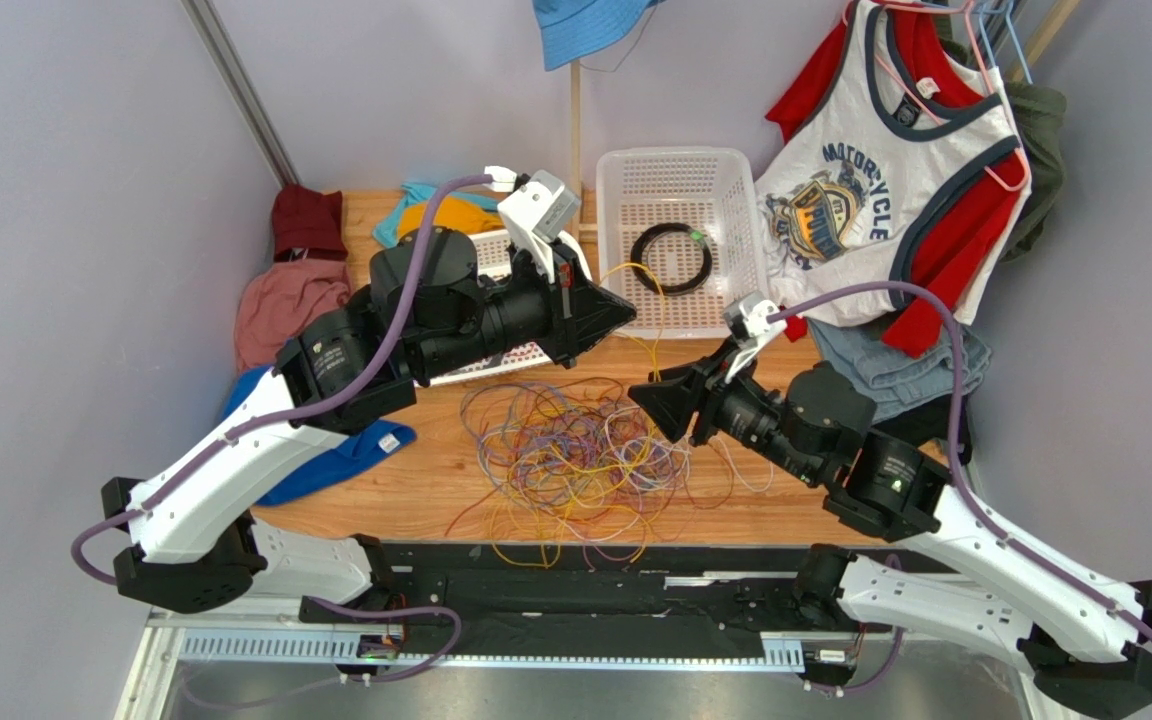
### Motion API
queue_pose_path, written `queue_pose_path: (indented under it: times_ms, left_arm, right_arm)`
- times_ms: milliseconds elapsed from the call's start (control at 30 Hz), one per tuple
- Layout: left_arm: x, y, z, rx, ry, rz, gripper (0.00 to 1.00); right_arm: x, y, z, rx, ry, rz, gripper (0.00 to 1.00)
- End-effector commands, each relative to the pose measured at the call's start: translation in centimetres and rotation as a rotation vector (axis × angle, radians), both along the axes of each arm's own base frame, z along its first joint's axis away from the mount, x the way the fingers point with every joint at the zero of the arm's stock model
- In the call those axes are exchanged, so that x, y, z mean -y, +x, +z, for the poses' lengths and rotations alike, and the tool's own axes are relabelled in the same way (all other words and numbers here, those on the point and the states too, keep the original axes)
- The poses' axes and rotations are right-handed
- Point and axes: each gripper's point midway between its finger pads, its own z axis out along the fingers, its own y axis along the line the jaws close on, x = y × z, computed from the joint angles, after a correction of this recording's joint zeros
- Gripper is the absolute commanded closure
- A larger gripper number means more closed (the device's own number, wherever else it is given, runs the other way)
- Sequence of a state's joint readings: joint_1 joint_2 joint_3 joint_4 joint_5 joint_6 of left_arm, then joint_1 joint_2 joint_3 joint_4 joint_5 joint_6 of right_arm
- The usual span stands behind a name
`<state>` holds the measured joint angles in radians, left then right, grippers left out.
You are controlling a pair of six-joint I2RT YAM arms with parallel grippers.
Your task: Untangle the cables
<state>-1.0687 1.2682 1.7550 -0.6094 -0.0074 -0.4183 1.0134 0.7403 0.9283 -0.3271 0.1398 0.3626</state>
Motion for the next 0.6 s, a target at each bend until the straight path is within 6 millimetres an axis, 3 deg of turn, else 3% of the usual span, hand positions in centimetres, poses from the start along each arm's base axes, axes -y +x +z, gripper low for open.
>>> queue_pose_path:
  times_ms: [0,100,167,233,267,300,333,367,400,433,500,533,567]
  left_arm:
    - [-0.5,-0.9,1.6,0.016,-0.056,-0.019,1.00]
    - [-1.2,-0.6,0.8,0.024,-0.048,0.010,1.00]
    - [-1.8,-0.6,-0.2,0.024,-0.038,0.026,1.00]
    - [-2.5,-0.3,-0.9,0.027,-0.032,0.061,0.75]
    - [-2.9,-0.1,-2.2,0.017,-0.008,0.079,0.63]
    - [-3.7,0.5,-3.1,0.011,0.013,0.132,0.43]
    - [-4.2,1.0,-5.2,-0.013,0.056,0.171,0.34]
    - [-5.3,1.2,-5.7,-0.023,0.060,0.219,0.10]
    - [-6.6,2.0,-7.0,-0.049,0.082,0.304,0.07]
    - [-7.3,2.3,-9.5,-0.076,0.127,0.347,0.06]
    - [-9.7,2.6,-11.3,-0.117,0.127,0.459,0.06]
    - [-10.3,2.7,-12.4,-0.133,0.133,0.485,0.05]
    - [-11.3,2.4,-14.3,-0.148,0.146,0.508,0.05]
  right_arm:
    - [-0.2,1.1,0.8,0.035,0.014,-0.042,0.78]
    - [0.4,1.3,1.9,0.053,0.021,-0.068,1.00]
    - [1.2,1.5,3.1,0.069,0.023,-0.099,1.00]
    - [2.3,1.9,3.9,0.080,0.000,-0.147,1.00]
    - [2.7,2.1,4.4,0.088,-0.005,-0.168,1.00]
    - [3.5,2.2,6.6,0.120,0.009,-0.189,1.00]
    - [4.2,2.8,6.5,0.116,-0.032,-0.236,1.00]
    - [4.7,3.0,7.4,0.129,-0.043,-0.263,1.00]
    - [5.5,3.0,9.8,0.154,-0.017,-0.288,1.00]
    - [6.2,3.8,10.0,0.162,-0.067,-0.337,1.00]
    - [6.9,4.3,11.4,0.182,-0.085,-0.383,1.00]
    - [7.9,4.5,13.6,0.212,-0.071,-0.419,1.00]
    - [7.5,5.1,13.9,0.216,-0.092,-0.433,1.00]
